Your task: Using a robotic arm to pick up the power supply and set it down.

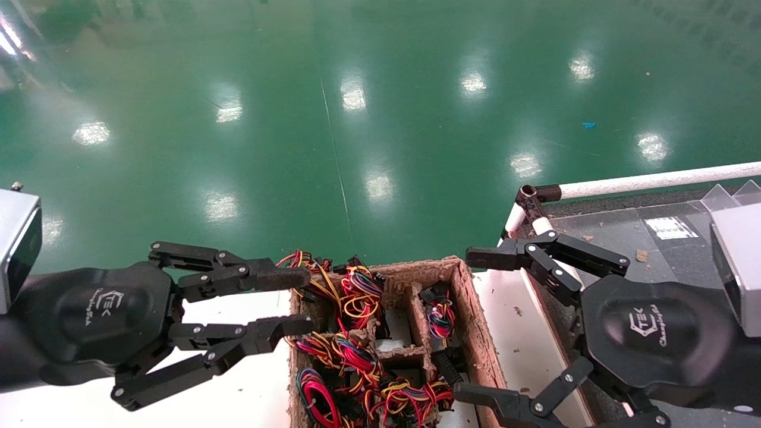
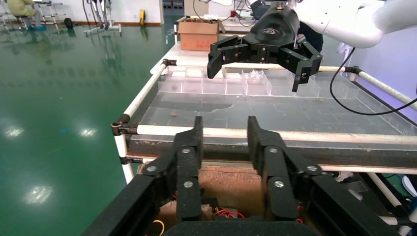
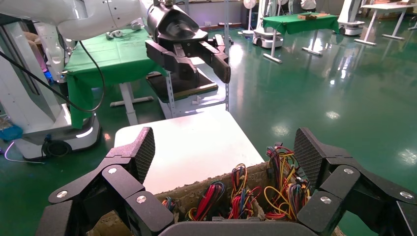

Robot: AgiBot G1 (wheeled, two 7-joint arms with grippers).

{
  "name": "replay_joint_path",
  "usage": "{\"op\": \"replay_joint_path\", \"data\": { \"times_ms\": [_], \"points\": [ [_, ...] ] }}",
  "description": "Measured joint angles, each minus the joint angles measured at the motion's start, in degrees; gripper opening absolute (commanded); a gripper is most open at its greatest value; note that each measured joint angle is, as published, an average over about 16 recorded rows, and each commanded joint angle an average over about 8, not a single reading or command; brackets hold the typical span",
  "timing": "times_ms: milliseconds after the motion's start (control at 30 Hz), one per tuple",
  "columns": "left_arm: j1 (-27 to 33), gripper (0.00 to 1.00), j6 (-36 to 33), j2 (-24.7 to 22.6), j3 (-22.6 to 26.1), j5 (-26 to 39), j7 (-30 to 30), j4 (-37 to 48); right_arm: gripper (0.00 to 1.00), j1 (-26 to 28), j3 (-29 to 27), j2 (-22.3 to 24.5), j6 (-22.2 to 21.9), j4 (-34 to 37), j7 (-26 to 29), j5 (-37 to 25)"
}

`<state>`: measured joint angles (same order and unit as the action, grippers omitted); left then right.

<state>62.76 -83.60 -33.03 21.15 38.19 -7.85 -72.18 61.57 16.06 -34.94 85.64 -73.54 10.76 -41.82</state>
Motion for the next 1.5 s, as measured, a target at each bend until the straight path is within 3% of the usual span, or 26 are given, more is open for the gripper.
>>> {"op": "replay_joint_path", "data": {
  "times_ms": [433, 467, 700, 733, 1100, 1500],
  "points": [
    [0.0, 0.0, 0.0, 0.0, 0.0, 0.0, 0.0, 0.0, 1.0, 0.0, 0.0, 0.0, 0.0, 0.0, 0.0, 0.0],
    [0.0, 0.05, 0.0, 0.0, 0.0, 0.0, 0.0, 0.0, 1.0, 0.0, 0.0, 0.0, 0.0, 0.0, 0.0, 0.0],
    [0.0, 0.93, 0.0, 0.0, 0.0, 0.0, 0.0, 0.0, 1.0, -0.01, 0.01, 0.0, -0.02, 0.01, -0.01, -0.05],
    [0.0, 1.0, 0.0, 0.0, 0.0, 0.0, 0.0, 0.0, 1.0, -0.02, 0.03, 0.0, -0.04, 0.03, -0.03, -0.11],
    [0.0, 1.0, 0.0, 0.0, 0.01, 0.0, 0.0, 0.01, 1.0, 0.05, 1.26, 0.11, -1.12, 0.59, -0.59, -3.86],
    [0.01, 1.0, 0.0, 0.0, 0.01, 0.0, 0.01, 0.01, 1.0, 4.36, 7.28, -0.59, -2.33, -1.48, 0.65, -19.11]
  ]
}}
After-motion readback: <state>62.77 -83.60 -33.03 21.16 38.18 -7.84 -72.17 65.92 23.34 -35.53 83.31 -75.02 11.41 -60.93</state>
